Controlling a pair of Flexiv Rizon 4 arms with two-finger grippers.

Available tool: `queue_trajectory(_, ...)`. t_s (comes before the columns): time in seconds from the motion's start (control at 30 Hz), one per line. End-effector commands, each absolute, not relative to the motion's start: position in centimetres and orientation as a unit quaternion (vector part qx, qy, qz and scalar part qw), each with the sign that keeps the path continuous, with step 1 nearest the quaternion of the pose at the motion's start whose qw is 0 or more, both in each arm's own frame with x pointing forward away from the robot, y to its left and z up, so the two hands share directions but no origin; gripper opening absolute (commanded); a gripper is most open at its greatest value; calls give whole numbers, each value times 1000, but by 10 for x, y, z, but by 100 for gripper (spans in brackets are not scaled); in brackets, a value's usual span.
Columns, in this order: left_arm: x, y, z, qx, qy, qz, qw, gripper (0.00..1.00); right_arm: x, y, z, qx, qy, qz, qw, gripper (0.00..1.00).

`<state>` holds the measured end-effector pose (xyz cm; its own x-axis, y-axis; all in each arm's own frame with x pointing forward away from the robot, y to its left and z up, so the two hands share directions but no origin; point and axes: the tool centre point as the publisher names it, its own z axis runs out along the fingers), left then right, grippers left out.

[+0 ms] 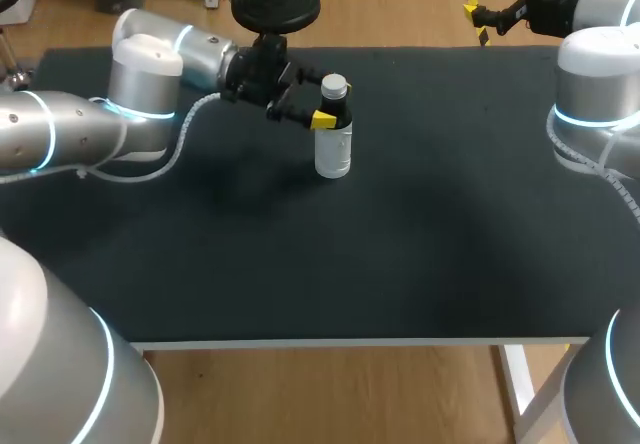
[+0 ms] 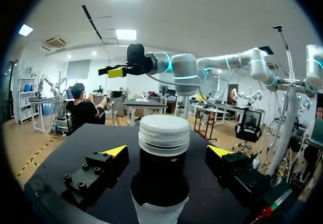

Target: Unscrew the bottle cap

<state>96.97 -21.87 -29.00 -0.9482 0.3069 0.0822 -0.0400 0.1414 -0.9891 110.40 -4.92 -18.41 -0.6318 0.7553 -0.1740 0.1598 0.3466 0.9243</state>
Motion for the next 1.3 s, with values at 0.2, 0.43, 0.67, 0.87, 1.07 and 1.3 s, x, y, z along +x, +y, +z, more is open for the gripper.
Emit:
queue_trajectory(0.2,976,-217,-292,-90,-740,652,138,100,1104,-50,-184,300,761,487,306,100)
queue_trajectory(0.43,976,-212,-290,-89,-736,657,136,100,1104,-50,-184,300,761,487,306,100)
queue_trajectory(0.67,973,-214,-289,-99,-735,657,139,100,1104,-50,-184,300,761,487,306,100)
queue_trajectory(0.87,972,-214,-288,-104,-733,657,139,100,1104,-50,-184,300,761,487,306,100)
queue_trajectory(1.07,971,-214,-288,-106,-732,658,140,83,1104,-50,-184,300,761,487,306,100)
queue_trajectory(1.3,970,-214,-288,-110,-732,658,140,14,1104,-50,-184,300,761,487,306,100)
